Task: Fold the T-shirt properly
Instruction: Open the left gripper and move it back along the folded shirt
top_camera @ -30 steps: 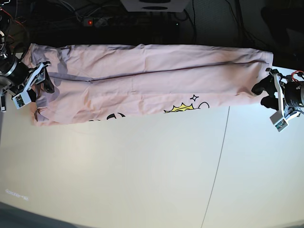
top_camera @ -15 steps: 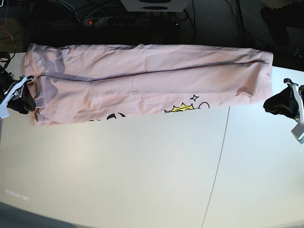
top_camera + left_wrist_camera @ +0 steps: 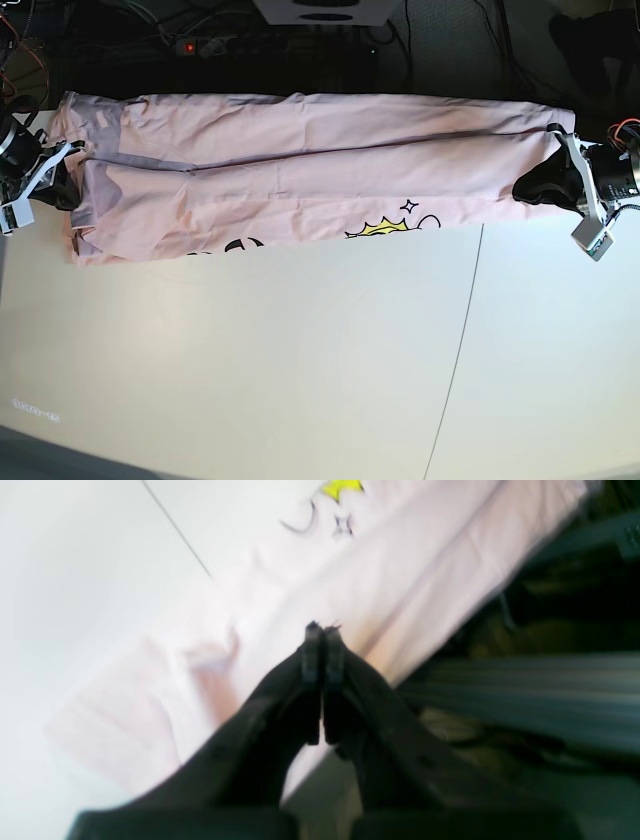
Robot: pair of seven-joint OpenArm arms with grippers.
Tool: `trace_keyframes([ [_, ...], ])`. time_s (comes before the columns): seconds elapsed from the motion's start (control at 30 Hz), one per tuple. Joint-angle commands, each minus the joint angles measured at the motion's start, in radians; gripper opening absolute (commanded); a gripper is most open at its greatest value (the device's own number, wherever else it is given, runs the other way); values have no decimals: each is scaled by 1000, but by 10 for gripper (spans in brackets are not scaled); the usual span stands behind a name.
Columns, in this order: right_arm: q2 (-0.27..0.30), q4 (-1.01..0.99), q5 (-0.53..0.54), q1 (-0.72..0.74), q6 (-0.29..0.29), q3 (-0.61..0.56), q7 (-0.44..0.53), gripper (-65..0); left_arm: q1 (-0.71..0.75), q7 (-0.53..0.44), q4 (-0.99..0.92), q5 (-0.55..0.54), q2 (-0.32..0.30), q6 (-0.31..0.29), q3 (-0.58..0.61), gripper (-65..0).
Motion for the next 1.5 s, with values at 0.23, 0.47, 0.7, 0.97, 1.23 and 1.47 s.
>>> trace_keyframes([
  [0.23,-5,-108,2,11,42,2,37,-650,-14,-127,-113,138,58,-20,-10,-650],
  [0.47,-5,-169,-63,14,42,-73,95,-650,-14,-225,-230,256,60,-20,15,-650],
  [0.7,-6,-285,-151,119,41,-212,104,-650,-26,-372,-351,424,60,-20,114,-650],
  [0.97,-5,-460,-140,208,41,-220,104,-650,-201,-395,-553,474,63,-20,196,-650],
  [1.23,-5,-481,-143,230,40,-220,112,-650,-417,-420,-675,537,94,-20,352,-650],
  [1.47,-5,-494,-144,230,40,-219,119,-650,-569,-433,-797,555,135,-20,431,-650],
])
